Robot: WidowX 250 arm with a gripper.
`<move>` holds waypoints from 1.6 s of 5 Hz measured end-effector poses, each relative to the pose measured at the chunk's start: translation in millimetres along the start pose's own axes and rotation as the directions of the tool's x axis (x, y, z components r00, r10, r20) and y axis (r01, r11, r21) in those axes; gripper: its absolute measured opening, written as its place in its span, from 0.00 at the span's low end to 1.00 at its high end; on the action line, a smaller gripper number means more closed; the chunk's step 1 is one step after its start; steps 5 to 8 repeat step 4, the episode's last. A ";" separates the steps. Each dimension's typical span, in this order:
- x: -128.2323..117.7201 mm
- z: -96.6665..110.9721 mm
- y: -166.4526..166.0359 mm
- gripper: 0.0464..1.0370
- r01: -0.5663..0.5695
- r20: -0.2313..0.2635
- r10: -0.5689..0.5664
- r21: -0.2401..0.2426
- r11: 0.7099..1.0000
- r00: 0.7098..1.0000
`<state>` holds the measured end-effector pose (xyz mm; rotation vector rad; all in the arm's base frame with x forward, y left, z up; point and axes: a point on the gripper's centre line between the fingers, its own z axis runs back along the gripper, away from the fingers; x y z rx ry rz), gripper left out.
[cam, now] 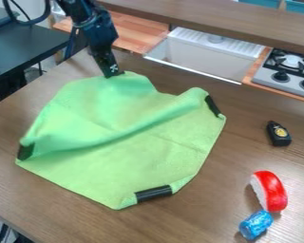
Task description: Unfold the cloth from the bottomright to the top left
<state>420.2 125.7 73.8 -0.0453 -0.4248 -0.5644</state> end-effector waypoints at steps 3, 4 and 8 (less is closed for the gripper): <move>8.9 -20.1 29.1 0.09 0.198 -0.055 -0.197 0.017 0.980 0.979; 20.2 -9.5 25.3 0.27 0.270 -0.033 -0.272 -0.055 0.961 0.962; 20.2 -9.5 25.3 0.27 0.270 -0.033 -0.272 -0.055 0.961 0.962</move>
